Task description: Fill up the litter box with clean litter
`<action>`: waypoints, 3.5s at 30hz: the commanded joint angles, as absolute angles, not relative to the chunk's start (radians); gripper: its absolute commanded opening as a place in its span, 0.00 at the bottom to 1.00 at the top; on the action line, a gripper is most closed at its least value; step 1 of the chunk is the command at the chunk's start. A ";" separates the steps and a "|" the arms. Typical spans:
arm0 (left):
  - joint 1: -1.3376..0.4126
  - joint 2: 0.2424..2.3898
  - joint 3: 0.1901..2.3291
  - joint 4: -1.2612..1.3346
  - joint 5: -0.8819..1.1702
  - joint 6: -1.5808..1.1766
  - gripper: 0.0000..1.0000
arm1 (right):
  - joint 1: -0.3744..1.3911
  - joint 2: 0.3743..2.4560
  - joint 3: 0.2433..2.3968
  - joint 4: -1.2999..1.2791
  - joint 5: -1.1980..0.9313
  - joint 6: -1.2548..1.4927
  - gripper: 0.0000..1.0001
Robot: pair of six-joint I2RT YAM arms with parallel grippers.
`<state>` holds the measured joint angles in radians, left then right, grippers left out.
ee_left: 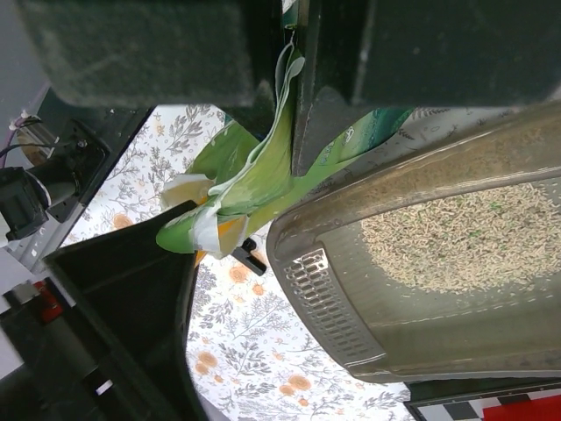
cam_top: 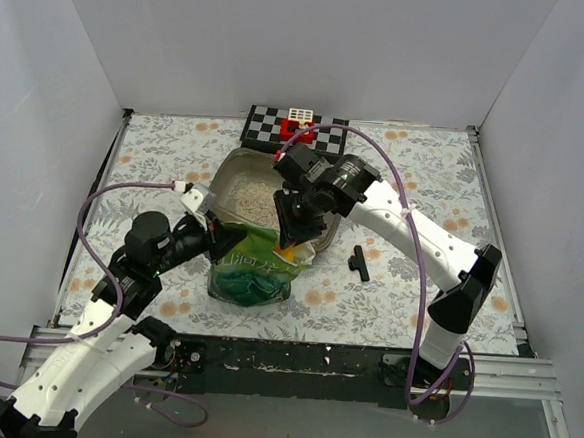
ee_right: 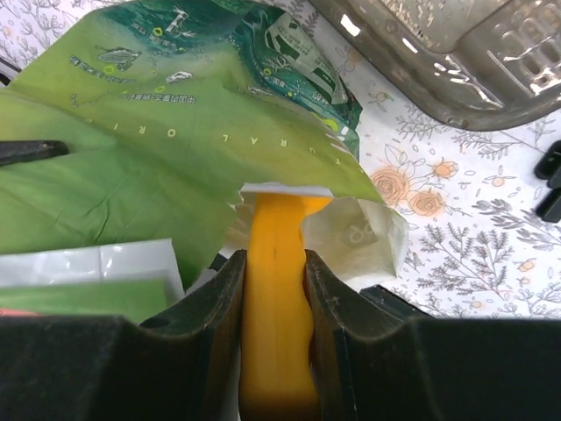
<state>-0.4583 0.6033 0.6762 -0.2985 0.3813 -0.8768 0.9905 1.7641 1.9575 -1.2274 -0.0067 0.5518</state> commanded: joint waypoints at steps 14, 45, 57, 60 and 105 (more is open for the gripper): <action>-0.517 0.603 0.592 -0.204 0.526 -0.834 0.00 | 0.942 1.458 1.097 -0.570 -0.345 0.748 0.01; -0.627 0.713 0.571 -0.255 0.069 -0.670 0.00 | 0.945 1.713 0.722 0.910 -0.569 1.150 0.01; -0.641 0.578 0.476 -0.190 0.051 -0.669 0.00 | 0.954 1.711 0.778 0.893 -0.591 1.150 0.01; -0.640 0.603 0.466 -0.176 0.084 -0.681 0.00 | 0.945 1.674 0.718 0.963 -0.606 1.175 0.01; -0.641 0.598 0.445 -0.135 0.078 -0.690 0.00 | 0.652 0.907 0.207 0.689 -0.701 1.236 0.01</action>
<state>-0.6373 0.5995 0.4652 -0.1112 0.0784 -0.6884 0.6601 0.9646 0.2211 0.6891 -0.6888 1.2461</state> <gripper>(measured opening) 0.009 0.350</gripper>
